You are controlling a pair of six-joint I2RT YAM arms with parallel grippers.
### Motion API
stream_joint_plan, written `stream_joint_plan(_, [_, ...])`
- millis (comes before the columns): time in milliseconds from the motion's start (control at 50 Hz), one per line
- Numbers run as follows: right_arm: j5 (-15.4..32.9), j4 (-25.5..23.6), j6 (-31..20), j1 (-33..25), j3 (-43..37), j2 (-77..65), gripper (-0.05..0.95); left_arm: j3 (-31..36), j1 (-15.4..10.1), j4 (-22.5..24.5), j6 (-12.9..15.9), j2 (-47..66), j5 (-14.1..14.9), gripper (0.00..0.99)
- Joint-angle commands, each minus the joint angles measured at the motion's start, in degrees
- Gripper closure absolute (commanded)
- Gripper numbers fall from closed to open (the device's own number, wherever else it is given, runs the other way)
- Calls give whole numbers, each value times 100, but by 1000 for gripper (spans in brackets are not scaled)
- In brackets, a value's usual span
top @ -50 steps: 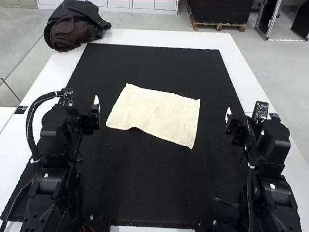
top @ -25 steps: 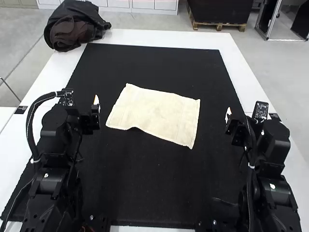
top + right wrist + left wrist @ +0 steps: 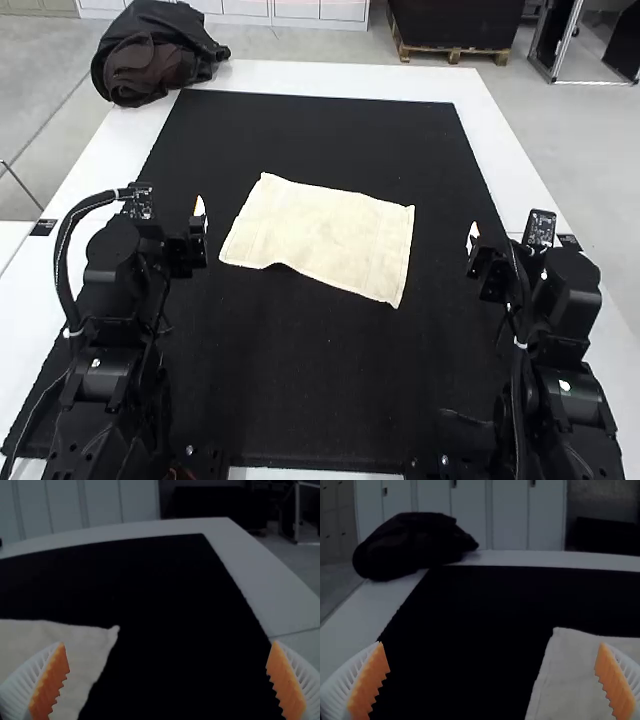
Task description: Fold the towel.
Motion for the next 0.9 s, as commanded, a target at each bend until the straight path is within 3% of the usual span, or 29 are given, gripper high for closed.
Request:
stream_joint_plan(0, [-94, 82, -279, -25, -32, -29, -15, -21, -7, 120, 164, -58, -54, 31])
stream_joint_plan(140, [-94, 82, -323, -34, -32, -29, -15, -21, 2, 199, 217, -58, -89, 31])
stream_joint_plan(300, [-33, 408, -323, -51, -40, -29, -15, -21, 2, 489, 595, -58, -89, 31])
stream_joint_plan(440, [-50, 1559, -376, -69, -32, -29, -2, -30, 11, 1386, 762, -49, -300, 62])
stream_joint_plan(500, [-499, 1998, -1176, -60, -32, -29, 5, -30, 11, 1992, 1386, -49, -300, 180])
stream_joint_plan(560, [-710, 2341, -1360, -69, -23, -29, 7, -21, -7, 2405, 1561, -49, -300, 221])
stream_joint_plan(620, [-657, 2596, -1378, -69, -23, -38, 7, 14, -15, 2388, 1579, -49, -186, 207])
stream_joint_plan(680, [-630, 2623, -1369, -69, 39, -38, 7, 76, -24, 2194, 1579, -49, 69, 134])
stream_joint_plan(760, [-683, 2587, -1299, -69, 232, 6, 7, 181, -24, 2159, 1579, -23, 157, 77])
stream_joint_plan(880, [-859, 2341, -754, -69, 821, 445, 7, 647, -42, 2027, 1570, 285, 289, 34])
